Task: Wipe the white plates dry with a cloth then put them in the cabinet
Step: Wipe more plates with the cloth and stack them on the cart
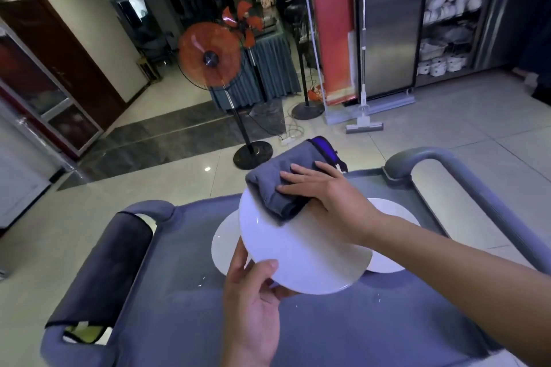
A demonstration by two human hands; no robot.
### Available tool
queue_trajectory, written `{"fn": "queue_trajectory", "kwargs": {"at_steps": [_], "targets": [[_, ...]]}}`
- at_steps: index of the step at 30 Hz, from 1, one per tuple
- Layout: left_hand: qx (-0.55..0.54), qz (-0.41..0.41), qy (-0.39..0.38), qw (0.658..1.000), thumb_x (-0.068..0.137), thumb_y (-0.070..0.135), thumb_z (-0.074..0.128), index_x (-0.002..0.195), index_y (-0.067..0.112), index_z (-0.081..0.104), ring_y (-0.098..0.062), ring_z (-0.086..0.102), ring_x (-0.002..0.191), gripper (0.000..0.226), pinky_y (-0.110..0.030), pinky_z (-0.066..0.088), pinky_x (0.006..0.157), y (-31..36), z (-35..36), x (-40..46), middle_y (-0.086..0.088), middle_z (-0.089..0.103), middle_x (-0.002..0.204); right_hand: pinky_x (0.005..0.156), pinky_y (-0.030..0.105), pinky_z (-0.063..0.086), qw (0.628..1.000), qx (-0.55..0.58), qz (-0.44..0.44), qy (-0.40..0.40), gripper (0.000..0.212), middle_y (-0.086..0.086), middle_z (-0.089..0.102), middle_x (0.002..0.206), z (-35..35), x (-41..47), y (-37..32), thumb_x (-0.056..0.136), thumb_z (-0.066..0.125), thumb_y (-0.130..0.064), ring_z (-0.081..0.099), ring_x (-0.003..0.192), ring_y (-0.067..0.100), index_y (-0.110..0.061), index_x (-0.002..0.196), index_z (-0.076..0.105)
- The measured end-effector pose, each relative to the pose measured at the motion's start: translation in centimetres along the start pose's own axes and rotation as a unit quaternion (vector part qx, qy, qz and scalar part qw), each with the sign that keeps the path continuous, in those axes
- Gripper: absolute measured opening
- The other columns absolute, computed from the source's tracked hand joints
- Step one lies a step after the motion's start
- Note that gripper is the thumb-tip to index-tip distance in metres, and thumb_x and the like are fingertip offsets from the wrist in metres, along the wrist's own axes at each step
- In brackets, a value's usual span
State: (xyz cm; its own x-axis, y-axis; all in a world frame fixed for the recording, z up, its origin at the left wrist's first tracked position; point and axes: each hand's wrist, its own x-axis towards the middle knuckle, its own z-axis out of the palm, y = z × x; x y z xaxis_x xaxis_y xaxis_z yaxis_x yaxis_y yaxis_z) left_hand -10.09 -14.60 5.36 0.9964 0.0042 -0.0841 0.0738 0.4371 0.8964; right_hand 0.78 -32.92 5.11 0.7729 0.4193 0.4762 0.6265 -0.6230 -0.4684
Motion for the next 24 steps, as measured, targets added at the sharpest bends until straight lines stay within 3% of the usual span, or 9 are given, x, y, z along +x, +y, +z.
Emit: {"fn": "queue_trajectory", "kwargs": {"at_steps": [3, 6, 12, 15, 18, 19, 21, 22, 24], "targets": [[-0.008, 0.030, 0.019, 0.999, 0.056, 0.019, 0.074, 0.123, 0.026, 0.072, -0.029, 0.048, 0.093, 0.067, -0.041, 0.056, 0.062, 0.1, 0.5, -0.7, -0.007, 0.067, 0.104, 0.122, 0.036, 0.016, 0.998, 0.024, 0.044, 0.033, 0.064, -0.013, 0.050, 0.147, -0.6, -1.7, -0.4, 0.082, 0.050, 0.008, 0.036, 0.144, 0.005, -0.030, 0.132, 0.064], [0.007, 0.069, 0.031, 0.997, 0.056, 0.013, 0.075, 0.122, 0.024, 0.071, -0.023, 0.064, 0.089, 0.067, -0.037, 0.055, 0.056, 0.7, 0.8, -1.5, -0.005, 0.071, 0.103, 0.121, 0.025, 0.013, 0.984, 0.100, 0.117, 0.086, 0.065, -0.017, 0.049, 0.146, -0.8, -4.4, -1.9, 0.081, 0.041, 0.002, 0.034, 0.142, -0.003, -0.034, 0.131, 0.063], [0.029, 0.115, 0.030, 0.992, 0.071, -0.003, 0.058, 0.112, 0.032, 0.075, -0.024, 0.072, 0.094, 0.056, -0.045, 0.059, 0.065, 2.1, 1.8, -2.5, -0.004, 0.075, 0.107, 0.116, 0.009, 0.011, 0.960, 0.202, 0.139, 0.133, 0.081, -0.037, 0.047, 0.140, 2.1, -9.4, -6.5, 0.087, 0.049, 0.015, 0.031, 0.139, -0.015, -0.056, 0.125, 0.053], [0.037, 0.122, 0.051, 0.990, 0.070, -0.003, 0.058, 0.108, 0.032, 0.075, -0.023, 0.069, 0.086, 0.054, -0.039, 0.055, 0.058, 2.3, 1.9, -2.3, -0.005, 0.073, 0.104, 0.115, 0.011, 0.016, 0.961, 0.207, 0.136, 0.119, 0.071, -0.047, 0.043, 0.136, 2.6, -10.0, -7.3, 0.093, 0.052, 0.009, 0.033, 0.137, -0.016, -0.056, 0.122, 0.058], [0.040, 0.123, 0.077, 0.989, 0.068, -0.003, 0.056, 0.107, 0.031, 0.074, -0.017, 0.064, 0.074, 0.055, -0.027, 0.048, 0.048, 2.2, 1.7, -2.1, -0.002, 0.072, 0.096, 0.109, 0.012, 0.032, 0.956, 0.262, 0.120, 0.060, 0.055, -0.046, 0.052, 0.128, 1.6, -10.4, -7.5, 0.095, 0.056, 0.003, 0.043, 0.130, -0.017, -0.045, 0.120, 0.067], [0.047, 0.120, 0.084, 0.988, 0.067, -0.004, 0.056, 0.110, 0.029, 0.073, -0.016, 0.064, 0.073, 0.057, -0.025, 0.047, 0.047, 2.2, 1.5, -2.0, -0.002, 0.073, 0.094, 0.102, 0.012, 0.040, 0.949, 0.290, 0.122, 0.014, 0.050, -0.044, 0.060, 0.118, 1.0, -10.5, -7.3, 0.096, 0.057, 0.001, 0.051, 0.121, -0.017, -0.042, 0.121, 0.068], [0.072, 0.114, 0.096, 0.986, 0.067, -0.005, 0.056, 0.119, 0.030, 0.066, -0.020, 0.069, 0.078, 0.064, -0.033, 0.055, 0.052, 1.9, 1.0, -2.0, -0.002, 0.076, 0.097, 0.073, 0.017, 0.046, 0.915, 0.363, 0.151, -0.088, 0.039, -0.025, 0.069, 0.079, 0.0, -10.9, -6.6, 0.100, 0.054, -0.001, 0.063, 0.079, -0.003, -0.031, 0.120, 0.071], [0.085, 0.112, 0.105, 0.984, 0.068, -0.008, 0.058, 0.124, 0.032, 0.062, -0.022, 0.072, 0.084, 0.069, -0.041, 0.060, 0.059, 1.7, 0.7, -2.0, -0.002, 0.077, 0.100, 0.062, 0.026, 0.042, 0.887, 0.410, 0.190, -0.098, 0.034, -0.011, 0.063, 0.066, -0.2, -11.3, -6.1, 0.101, 0.052, -0.003, 0.056, 0.064, 0.011, -0.025, 0.117, 0.072], [0.096, 0.107, 0.124, 0.982, 0.070, -0.012, 0.059, 0.129, 0.034, 0.054, -0.020, 0.072, 0.092, 0.075, -0.052, 0.061, 0.071, 1.3, 0.2, -2.2, -0.001, 0.078, 0.100, 0.062, 0.040, 0.040, 0.820, 0.483, 0.308, -0.019, 0.028, 0.014, 0.064, 0.071, 0.5, -12.4, -4.7, 0.101, 0.051, -0.003, 0.055, 0.066, 0.027, -0.020, 0.102, 0.074]]}}
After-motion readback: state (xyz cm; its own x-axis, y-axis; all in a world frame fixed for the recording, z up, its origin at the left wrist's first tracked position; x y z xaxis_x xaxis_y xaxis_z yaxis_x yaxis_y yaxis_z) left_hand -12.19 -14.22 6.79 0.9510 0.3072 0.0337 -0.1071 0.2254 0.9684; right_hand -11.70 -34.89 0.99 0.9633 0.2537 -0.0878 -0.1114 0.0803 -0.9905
